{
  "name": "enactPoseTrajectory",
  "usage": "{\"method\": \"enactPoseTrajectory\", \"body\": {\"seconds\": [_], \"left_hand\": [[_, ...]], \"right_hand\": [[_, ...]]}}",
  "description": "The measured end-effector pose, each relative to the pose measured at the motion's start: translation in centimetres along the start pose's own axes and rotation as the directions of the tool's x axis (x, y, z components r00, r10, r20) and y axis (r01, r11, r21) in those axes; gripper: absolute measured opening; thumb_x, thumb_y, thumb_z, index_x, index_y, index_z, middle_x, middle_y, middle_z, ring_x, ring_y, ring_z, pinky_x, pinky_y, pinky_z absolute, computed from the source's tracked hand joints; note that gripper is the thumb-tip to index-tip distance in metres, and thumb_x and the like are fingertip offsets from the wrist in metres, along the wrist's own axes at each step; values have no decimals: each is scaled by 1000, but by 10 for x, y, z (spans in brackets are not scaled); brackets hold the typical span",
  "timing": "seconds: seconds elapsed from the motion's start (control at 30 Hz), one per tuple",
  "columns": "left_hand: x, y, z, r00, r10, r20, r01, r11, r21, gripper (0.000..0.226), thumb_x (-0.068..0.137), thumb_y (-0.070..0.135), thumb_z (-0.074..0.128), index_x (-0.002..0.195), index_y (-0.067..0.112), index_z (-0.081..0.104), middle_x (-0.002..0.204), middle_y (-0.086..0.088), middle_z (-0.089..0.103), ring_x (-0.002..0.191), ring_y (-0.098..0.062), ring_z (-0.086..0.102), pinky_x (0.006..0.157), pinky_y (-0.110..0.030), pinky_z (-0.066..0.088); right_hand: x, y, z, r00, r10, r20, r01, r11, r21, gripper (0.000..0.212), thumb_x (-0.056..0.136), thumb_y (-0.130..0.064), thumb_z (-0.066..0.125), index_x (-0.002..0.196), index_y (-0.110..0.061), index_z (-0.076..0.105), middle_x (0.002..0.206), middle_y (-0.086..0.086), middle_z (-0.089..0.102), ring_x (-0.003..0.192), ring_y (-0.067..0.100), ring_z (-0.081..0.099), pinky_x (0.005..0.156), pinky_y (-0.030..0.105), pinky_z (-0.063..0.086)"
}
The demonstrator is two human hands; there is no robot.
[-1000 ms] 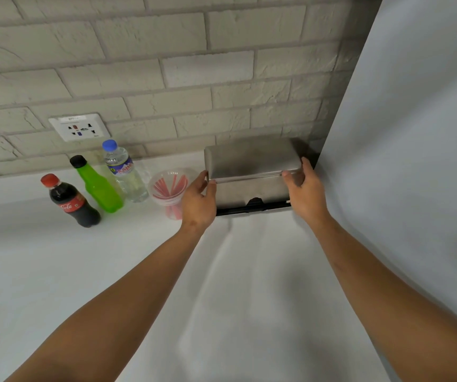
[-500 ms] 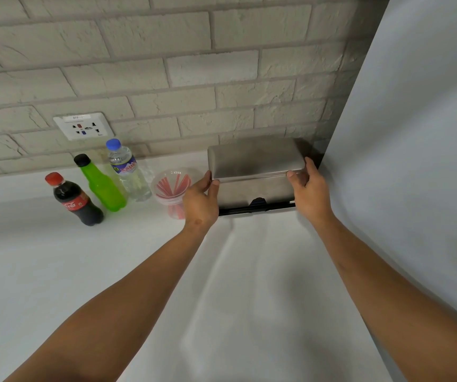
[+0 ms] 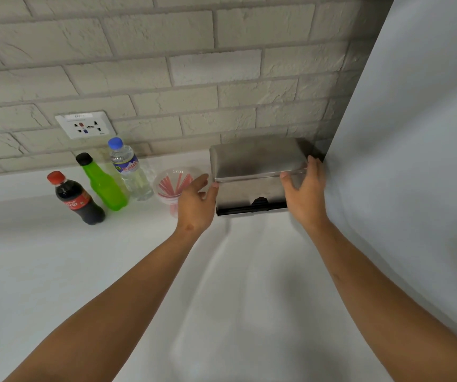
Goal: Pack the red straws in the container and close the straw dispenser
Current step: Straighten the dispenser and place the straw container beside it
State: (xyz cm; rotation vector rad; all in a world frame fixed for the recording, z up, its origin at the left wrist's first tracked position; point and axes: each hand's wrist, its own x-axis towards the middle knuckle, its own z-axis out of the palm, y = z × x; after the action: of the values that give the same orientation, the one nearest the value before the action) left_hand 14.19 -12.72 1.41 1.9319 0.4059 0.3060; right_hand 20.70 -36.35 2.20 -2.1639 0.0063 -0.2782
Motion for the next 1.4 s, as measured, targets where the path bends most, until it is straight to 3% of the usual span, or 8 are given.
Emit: {"method": "enactPoseTrajectory", "body": {"seconds": [0.17,0.33,0.43,0.53,0.67,0.9,1.13,1.4], "left_hand": [[-2,-11,-43,976,95,-195,-95,995,5,16,99,39,65,111,30,70,105,11,73,92,-9,70,79,-25,54],[9,-34,-87,940,128,-317,-110,991,73,26,97,35,65,118,21,68,108,-2,73,86,-10,68,68,-16,51],[19,-50,-98,964,39,-265,-25,998,58,45,98,34,66,138,15,59,132,-6,66,102,-18,66,78,-16,47],[26,-61,-101,982,-98,-161,90,994,-61,60,100,31,65,154,13,44,154,-8,52,124,-25,62,101,-38,53],[30,-70,-100,985,-175,-12,169,964,-207,63,102,22,63,159,15,36,157,-13,47,140,-29,52,96,-43,58],[30,-72,-96,983,-181,-8,171,944,-282,61,102,17,63,158,15,40,152,-15,53,135,-32,57,97,-48,59],[27,-71,-89,986,-167,8,163,952,-260,61,101,19,64,157,15,40,150,-15,54,135,-31,57,91,-42,60],[26,-67,-84,984,-176,15,174,950,-258,60,102,18,62,158,14,38,151,-15,53,135,-32,57,98,-49,58]], "right_hand": [[-39,-40,23,940,-336,-58,341,935,97,44,99,-16,68,140,-2,59,145,17,57,137,28,53,117,38,41],[-71,-79,63,920,-312,237,234,922,307,40,98,-28,65,135,-15,64,128,0,68,114,18,68,97,43,57],[-81,-88,89,829,-338,446,216,928,303,48,101,-31,63,147,-19,55,148,-1,59,132,16,58,108,40,51],[-84,-90,110,717,-393,576,303,920,250,54,105,-35,57,156,-22,43,165,-7,39,146,-4,34,116,19,29],[-84,-89,130,669,-319,671,279,945,170,66,108,-39,52,165,-27,24,175,-12,5,143,-20,-1,110,2,6],[-81,-83,142,682,-248,688,235,965,115,70,107,-47,48,166,-31,16,176,-10,-6,159,6,9,115,19,12],[-82,-75,138,702,-294,649,257,954,155,68,104,-50,49,164,-34,21,176,-14,2,136,-31,0,98,-7,7],[-78,-71,133,704,-325,632,292,943,160,69,104,-46,52,164,-29,23,175,-12,6,126,-43,-2,91,-16,6]]}}
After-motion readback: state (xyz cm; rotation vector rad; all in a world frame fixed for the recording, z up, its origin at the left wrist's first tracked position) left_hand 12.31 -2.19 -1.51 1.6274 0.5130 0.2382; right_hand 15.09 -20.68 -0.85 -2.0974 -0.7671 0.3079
